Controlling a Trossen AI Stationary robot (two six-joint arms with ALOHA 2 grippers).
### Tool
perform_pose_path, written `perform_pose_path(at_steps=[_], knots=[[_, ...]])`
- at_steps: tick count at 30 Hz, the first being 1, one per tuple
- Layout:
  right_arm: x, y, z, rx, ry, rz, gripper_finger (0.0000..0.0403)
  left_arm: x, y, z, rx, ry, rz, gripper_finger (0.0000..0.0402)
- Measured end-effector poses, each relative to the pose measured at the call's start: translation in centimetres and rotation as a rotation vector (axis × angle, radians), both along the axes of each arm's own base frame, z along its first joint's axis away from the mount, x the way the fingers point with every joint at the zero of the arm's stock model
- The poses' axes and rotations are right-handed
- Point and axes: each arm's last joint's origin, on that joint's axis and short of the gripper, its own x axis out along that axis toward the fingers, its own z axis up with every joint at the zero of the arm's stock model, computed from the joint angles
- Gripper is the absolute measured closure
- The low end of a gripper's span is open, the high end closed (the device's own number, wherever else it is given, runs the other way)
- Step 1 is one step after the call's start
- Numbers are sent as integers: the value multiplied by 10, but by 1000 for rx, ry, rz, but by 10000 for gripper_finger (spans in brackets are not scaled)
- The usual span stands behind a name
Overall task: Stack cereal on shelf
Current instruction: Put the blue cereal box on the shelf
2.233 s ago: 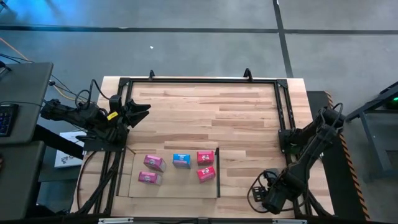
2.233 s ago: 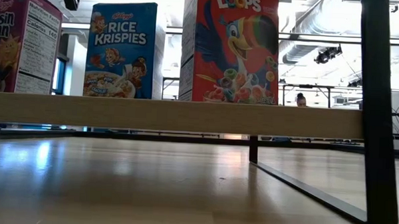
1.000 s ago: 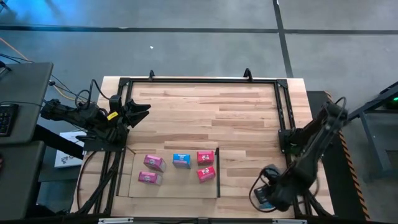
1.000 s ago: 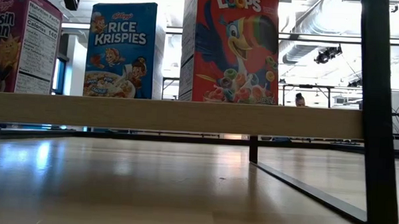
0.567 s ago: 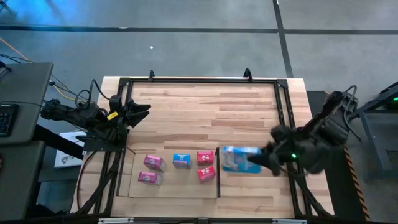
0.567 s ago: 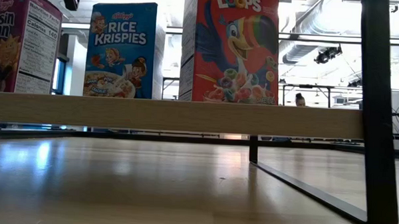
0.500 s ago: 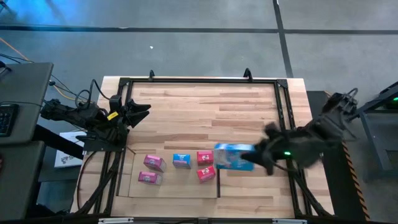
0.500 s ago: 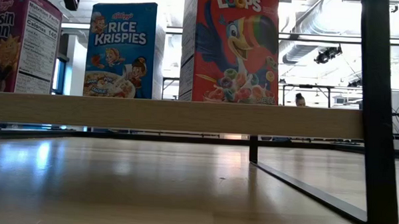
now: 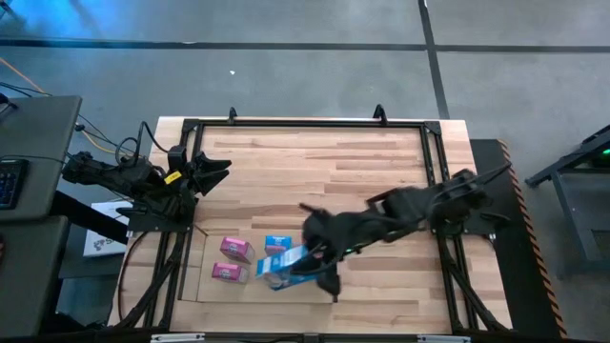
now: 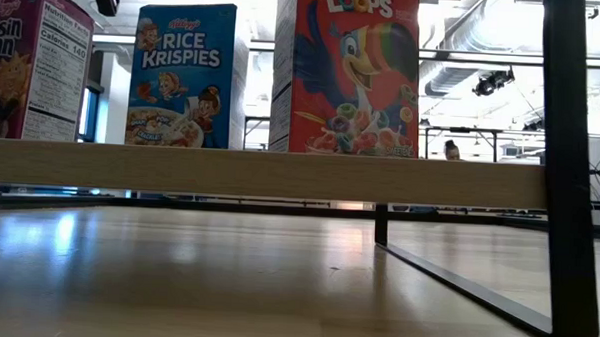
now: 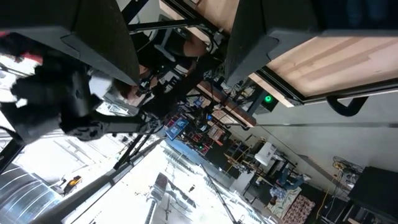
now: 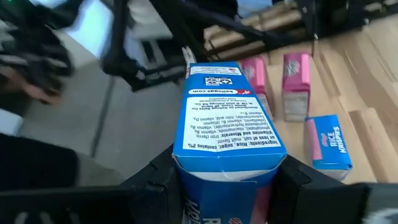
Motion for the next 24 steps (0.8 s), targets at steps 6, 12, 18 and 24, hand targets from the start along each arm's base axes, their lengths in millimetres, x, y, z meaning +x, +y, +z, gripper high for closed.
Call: perform_pose_path(at_steps=[6,12,18,24], knots=[[37,14,-45,-77,107,20,265,0,0,0,0,0,0,173],[56,23,-88,-122,241,34,265,0,0,0,1,0,0,173],[63,26,-112,-147,338,50,265,0,0,0,-24,-6,-5,173],[70,32,-135,-193,387,80,265,0,0,0,-47,-12,-10,173]])
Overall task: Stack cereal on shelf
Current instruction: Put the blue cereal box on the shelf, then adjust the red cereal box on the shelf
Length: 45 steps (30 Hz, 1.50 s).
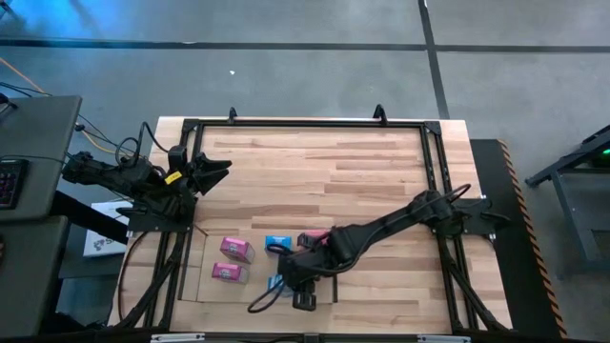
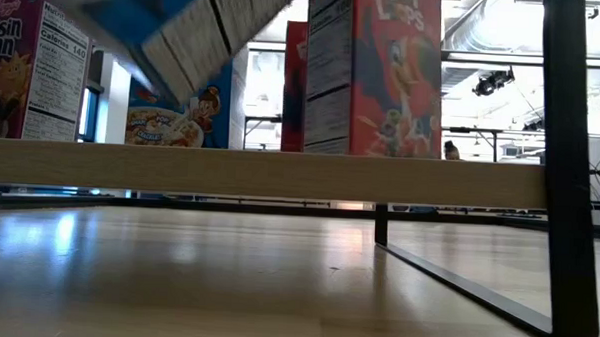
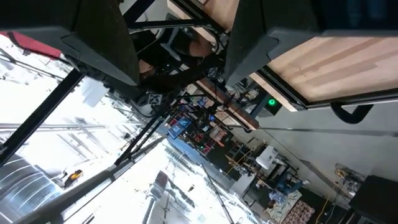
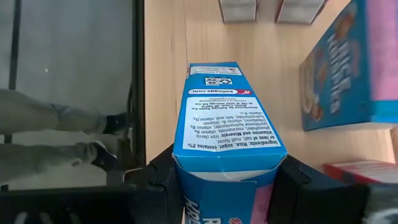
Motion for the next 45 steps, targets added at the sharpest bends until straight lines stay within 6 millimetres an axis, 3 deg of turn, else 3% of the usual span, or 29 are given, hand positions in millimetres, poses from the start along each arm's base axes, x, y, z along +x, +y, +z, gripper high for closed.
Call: perform_pose_path(at_steps=[5,24,37,45], knots=[[4,1,-12,-19,29,7,265,0,0,0,-2,0,0,173],[6,-3,-13,-39,26,-9,264,0,0,0,-2,-1,0,173],[17,-6,-21,-24,-13,-20,158,0,0,0,1,1,0,173],[27,-8,-15,9,-112,18,146,0,0,-2,5,15,1,173]])
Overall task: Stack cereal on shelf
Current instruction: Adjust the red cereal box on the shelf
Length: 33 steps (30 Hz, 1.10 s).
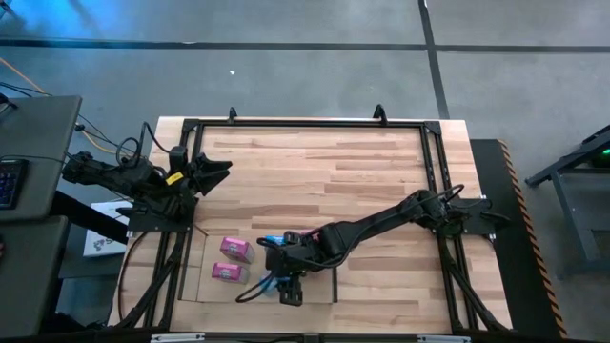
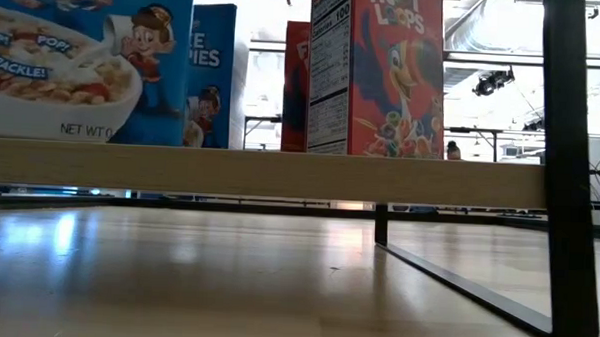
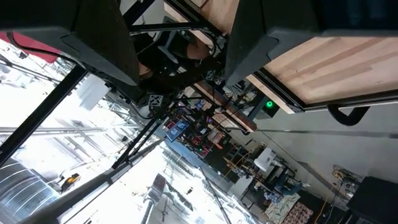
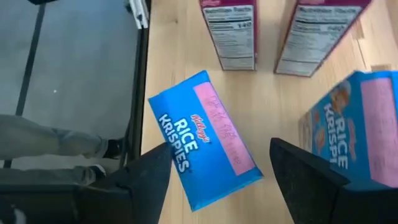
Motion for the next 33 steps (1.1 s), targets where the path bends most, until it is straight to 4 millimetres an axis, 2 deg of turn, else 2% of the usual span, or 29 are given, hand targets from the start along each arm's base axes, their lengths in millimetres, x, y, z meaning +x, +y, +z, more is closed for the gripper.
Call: perform_pose_path(at_steps=[5,10,17,22,29,31,33], knots=[[0,1,5,-21,-43,57,146,0,0,-1,4,13,0,173],[-10,-6,27,-63,-89,98,146,0,0,-1,3,15,7,173],[-53,-28,70,-219,-23,57,163,0,0,-1,3,16,13,173],[-91,-39,95,-297,60,-23,226,0,1,-1,0,17,26,173],[-150,-25,114,-430,134,-233,375,0,1,-2,-2,17,36,173],[-166,-18,115,-396,105,-260,395,0,1,-2,-2,17,36,173],[-188,-19,107,-344,141,-337,390,0,1,-1,-3,16,38,173]])
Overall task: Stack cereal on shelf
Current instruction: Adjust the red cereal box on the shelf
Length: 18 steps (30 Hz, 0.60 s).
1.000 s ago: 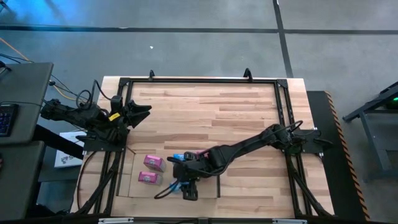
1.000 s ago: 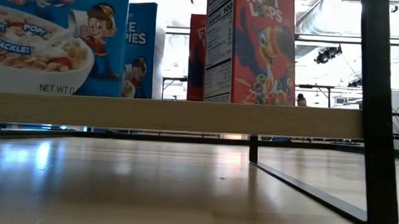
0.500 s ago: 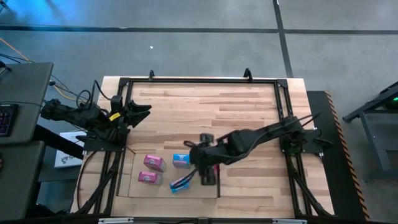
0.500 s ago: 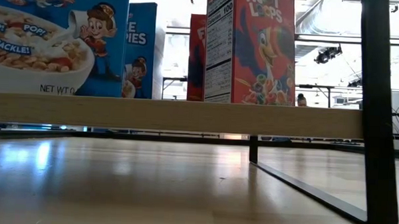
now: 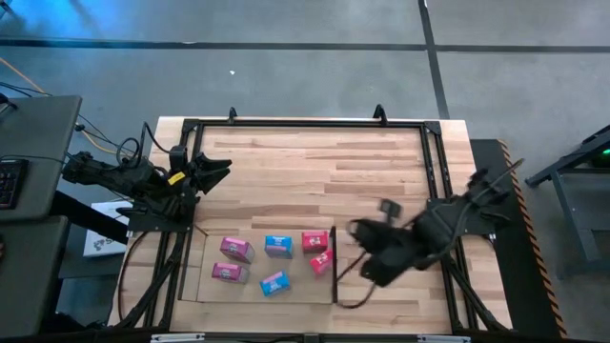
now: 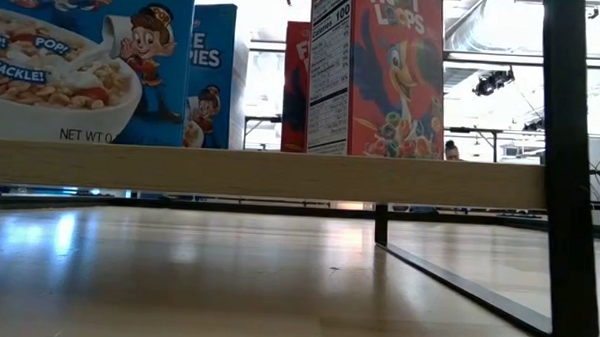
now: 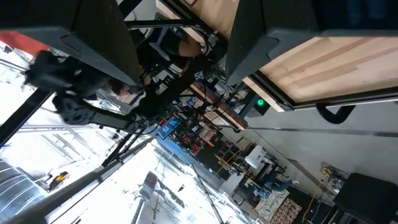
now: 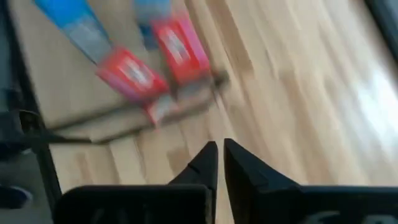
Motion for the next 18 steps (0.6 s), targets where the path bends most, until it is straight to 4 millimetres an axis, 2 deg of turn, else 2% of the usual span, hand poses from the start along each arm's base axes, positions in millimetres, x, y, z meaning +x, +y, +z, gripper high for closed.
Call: perform_pose_path(at_steps=[4,7,9,13,16,18], knots=[[-44,-3,-38,124,-5,-175,400,0,0,0,-1,-1,-1,173],[-76,-10,-65,319,-138,-284,399,0,0,0,1,0,-3,173],[-89,-13,-87,463,-256,-348,402,0,0,0,1,0,-3,173],[-99,-20,-135,714,-476,-479,402,0,0,0,1,0,-2,173],[-95,-24,-172,852,-614,-546,402,0,0,0,0,1,-2,173],[-90,-25,-188,953,-714,-565,402,0,0,0,0,0,-2,173]])
